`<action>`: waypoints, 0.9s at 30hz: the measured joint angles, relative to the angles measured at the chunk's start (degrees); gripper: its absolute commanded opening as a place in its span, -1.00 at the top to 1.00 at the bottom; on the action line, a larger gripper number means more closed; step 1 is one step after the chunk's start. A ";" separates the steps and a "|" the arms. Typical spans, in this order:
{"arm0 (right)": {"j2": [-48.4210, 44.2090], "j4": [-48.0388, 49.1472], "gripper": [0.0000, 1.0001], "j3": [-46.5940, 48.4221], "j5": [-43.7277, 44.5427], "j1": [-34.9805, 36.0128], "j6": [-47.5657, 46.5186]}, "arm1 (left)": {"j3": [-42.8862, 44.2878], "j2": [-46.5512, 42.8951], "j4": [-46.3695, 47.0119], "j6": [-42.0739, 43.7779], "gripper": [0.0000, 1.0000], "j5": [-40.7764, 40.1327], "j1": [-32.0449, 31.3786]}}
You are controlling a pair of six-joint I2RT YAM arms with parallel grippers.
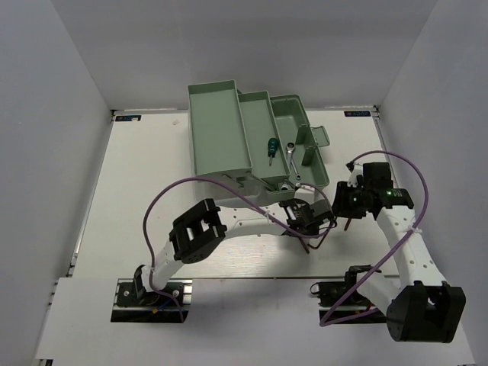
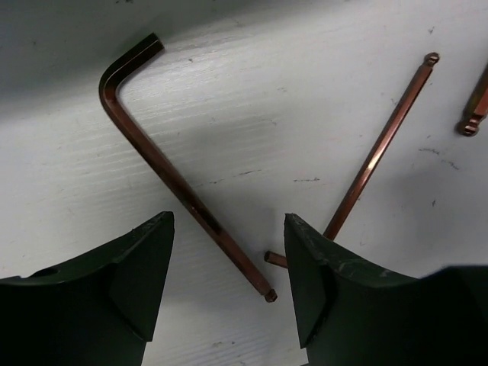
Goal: Sort the tools into containers
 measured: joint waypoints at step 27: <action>-3.89 1.51 0.18 -3.48 -10.93 -10.36 0.68 | 4.90 4.90 -14.34 -7.17 0.08 -6.16 -0.02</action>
